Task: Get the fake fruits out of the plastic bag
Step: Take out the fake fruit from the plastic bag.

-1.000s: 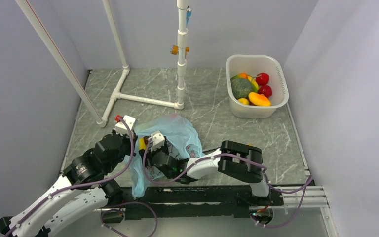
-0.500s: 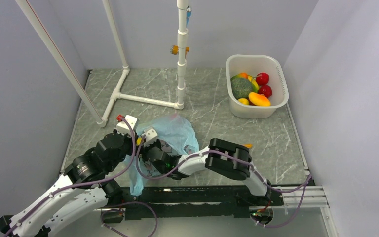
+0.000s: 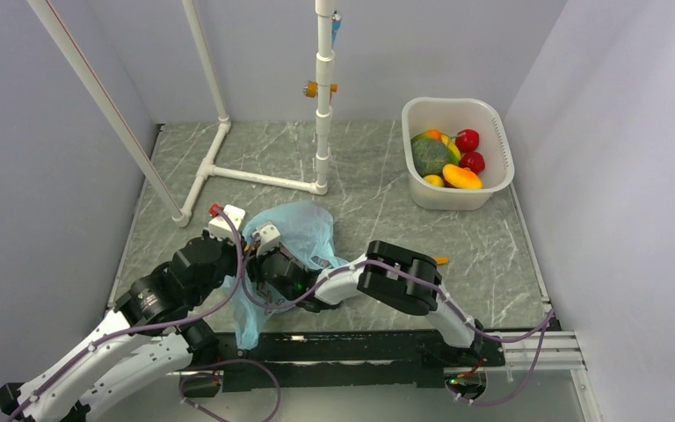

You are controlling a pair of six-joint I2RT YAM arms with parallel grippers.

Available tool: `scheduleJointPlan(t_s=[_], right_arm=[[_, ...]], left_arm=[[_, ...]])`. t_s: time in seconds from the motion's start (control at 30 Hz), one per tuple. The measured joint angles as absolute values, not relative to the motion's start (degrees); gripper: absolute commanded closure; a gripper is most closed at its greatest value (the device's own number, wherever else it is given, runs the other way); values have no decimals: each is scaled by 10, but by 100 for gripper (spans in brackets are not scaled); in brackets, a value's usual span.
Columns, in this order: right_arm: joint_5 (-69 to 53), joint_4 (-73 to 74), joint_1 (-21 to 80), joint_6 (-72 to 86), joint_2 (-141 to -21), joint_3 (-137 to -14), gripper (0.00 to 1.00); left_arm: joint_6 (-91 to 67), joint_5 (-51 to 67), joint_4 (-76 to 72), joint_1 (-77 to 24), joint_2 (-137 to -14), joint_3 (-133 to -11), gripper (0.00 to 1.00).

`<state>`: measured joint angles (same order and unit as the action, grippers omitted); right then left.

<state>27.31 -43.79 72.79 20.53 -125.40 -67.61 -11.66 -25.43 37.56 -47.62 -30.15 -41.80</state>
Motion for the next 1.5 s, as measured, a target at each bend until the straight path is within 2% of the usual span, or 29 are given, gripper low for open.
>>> scheduleJointPlan(t_s=[0.13,0.23,0.3,0.7,1.0,1.5], right_arm=[[249,-434,726,205,-1254,-679,81],[234,-427,725,206,-1249,-679,96],[226,-415,725,206,-1238,-677,100],[215,-376,725,227,-1056,-584,100],[199,-258,724,261,-965,-540,100],[16,-156,724,267,-776,-448,100]], left_arm=[[-117,-254,376,-476,-302,-418,100],[-117,-254,376,-476,-302,-418,100],[-117,-254,376,-477,-302,-418,100],[-117,-254,376,-477,-301,-418,100],[-117,-256,376,-478,-290,-418,100],[-117,-269,378,-479,-290,-418,100]])
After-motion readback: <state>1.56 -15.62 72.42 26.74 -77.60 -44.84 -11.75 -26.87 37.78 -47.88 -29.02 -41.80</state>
